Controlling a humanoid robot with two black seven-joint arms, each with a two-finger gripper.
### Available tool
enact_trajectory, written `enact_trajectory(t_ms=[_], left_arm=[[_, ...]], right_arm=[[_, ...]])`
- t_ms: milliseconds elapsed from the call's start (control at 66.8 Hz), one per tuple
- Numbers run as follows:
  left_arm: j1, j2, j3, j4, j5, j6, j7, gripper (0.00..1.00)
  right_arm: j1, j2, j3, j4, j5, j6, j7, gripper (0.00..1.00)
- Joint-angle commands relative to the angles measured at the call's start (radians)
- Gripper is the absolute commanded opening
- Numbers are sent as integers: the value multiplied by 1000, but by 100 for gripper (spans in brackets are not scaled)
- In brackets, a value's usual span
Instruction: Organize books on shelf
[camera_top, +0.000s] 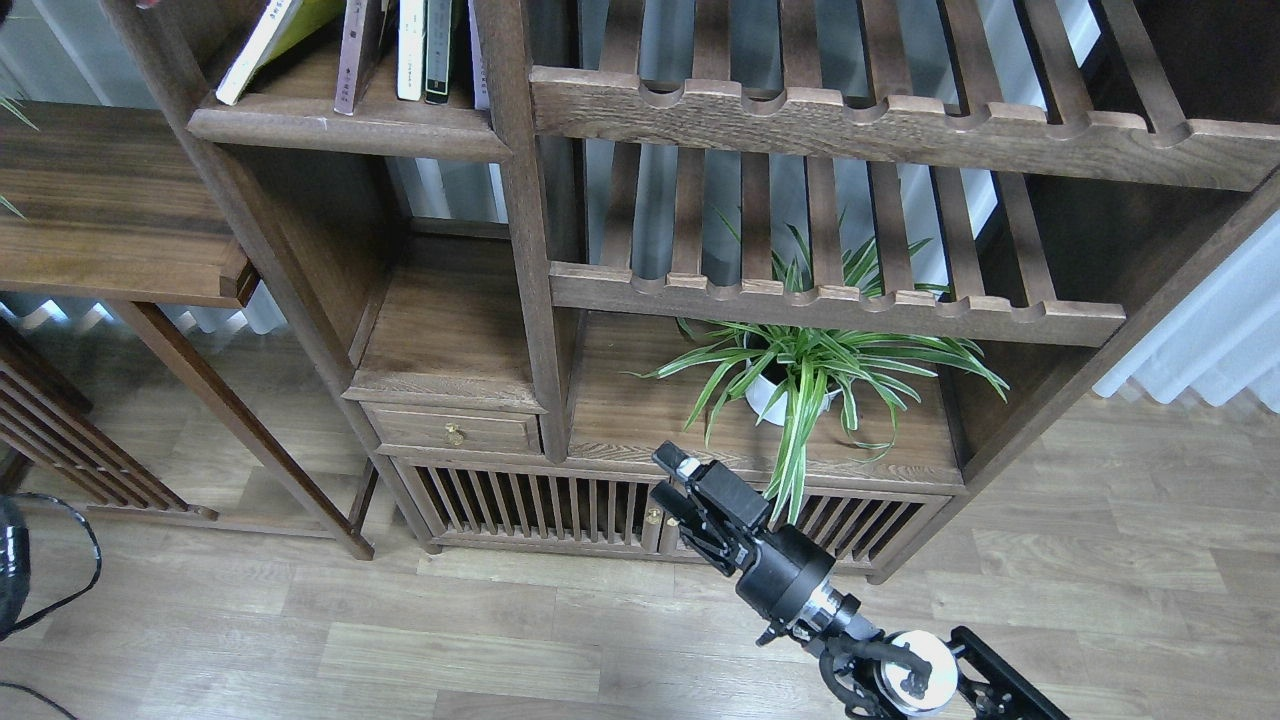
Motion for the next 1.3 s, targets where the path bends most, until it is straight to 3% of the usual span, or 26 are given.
enact_trajectory(t_ms=[0, 165, 330, 539, 764, 869, 1139, 1228, 1288], left_arm=[[-54, 2, 31, 44, 57, 0, -74, 0], [-110, 6, 123, 93, 83, 0, -143, 0], [-187, 8, 248, 205, 123, 0, -270, 0], [-201, 3, 377, 245, 123, 0, -355, 0], [-230, 15, 394, 306, 124, 0, -392, 0], [-242, 43, 411, 340, 124, 0, -430, 0], [-253, 52, 430, 386, 126, 0, -445, 0], [-281, 46, 443, 438, 127, 0, -448, 0], [-327, 26, 485, 510, 126, 0, -479, 0]], right_arm=[[1, 0, -2, 8, 0, 0, -1, 93], [1, 0, 6, 18, 0, 0, 0, 93], [1, 0, 6, 27, 0, 0, 2, 93], [-1, 0, 15, 34, 1, 0, 2, 93], [-1, 0, 15, 34, 1, 0, 2, 93], [-1, 0, 15, 34, 1, 0, 2, 93], [-4, 0, 15, 35, 1, 0, 2, 93], [-4, 0, 7, 37, 1, 0, 0, 93], [-4, 0, 1, 37, 1, 0, 0, 93]])
